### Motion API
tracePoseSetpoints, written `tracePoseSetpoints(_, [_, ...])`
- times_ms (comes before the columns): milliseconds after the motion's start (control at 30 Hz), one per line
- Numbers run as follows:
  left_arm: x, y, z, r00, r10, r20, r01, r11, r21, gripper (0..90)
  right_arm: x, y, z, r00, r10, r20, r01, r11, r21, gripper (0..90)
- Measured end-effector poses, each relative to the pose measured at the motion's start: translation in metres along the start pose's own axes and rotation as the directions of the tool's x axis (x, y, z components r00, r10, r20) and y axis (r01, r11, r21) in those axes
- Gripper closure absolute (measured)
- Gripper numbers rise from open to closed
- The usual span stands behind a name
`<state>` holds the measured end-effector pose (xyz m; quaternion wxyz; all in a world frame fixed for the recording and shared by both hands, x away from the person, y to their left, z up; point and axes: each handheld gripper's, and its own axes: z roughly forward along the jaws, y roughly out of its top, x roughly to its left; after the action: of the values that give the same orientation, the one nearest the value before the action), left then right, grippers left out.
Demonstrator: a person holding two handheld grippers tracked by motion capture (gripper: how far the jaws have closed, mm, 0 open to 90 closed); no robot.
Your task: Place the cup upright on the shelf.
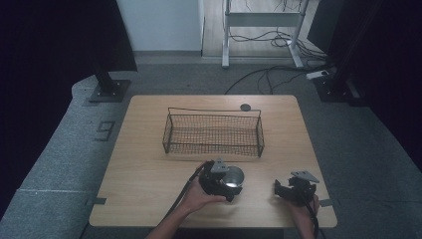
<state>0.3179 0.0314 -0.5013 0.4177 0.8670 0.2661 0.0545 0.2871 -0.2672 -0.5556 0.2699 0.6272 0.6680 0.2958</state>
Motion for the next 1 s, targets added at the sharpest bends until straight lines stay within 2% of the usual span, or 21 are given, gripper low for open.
tracePoseSetpoints(200, [-0.001, 0.0, 0.005, 1.0, 0.007, -0.006, -0.007, 0.9999, -0.014, 3.7, 0.0, 0.0, 0.0, 1.0, -0.001, 0.0, 0.001, 1.0, 0.0, 9.8])
tracePoseSetpoints(300, [-0.002, -0.001, 0.005, 0.9997, 0.009, -0.024, -0.01, 0.9994, -0.033, 13.4, 0.0, 0.0, 0.0, 1.0, -0.001, -0.001, 0.001, 1.0, 0.0, 9.8])
tracePoseSetpoints(700, [-0.002, -0.002, 0.003, 0.9993, 0.025, -0.027, -0.025, 0.9991, -0.032, 14.2, 0.0, 0.0, 0.0, 1.0, 0.0, -0.002, 0.0, 1.0, 0.0, 9.9])
tracePoseSetpoints(1000, [0.003, 0.0, -0.007, 0.9992, 0.031, -0.024, -0.032, 0.9989, -0.035, 14.2, 0.0, 0.0, 0.0, 1.0, 0.0, 0.0, 0.0, 1.0, 0.0, 10.0])
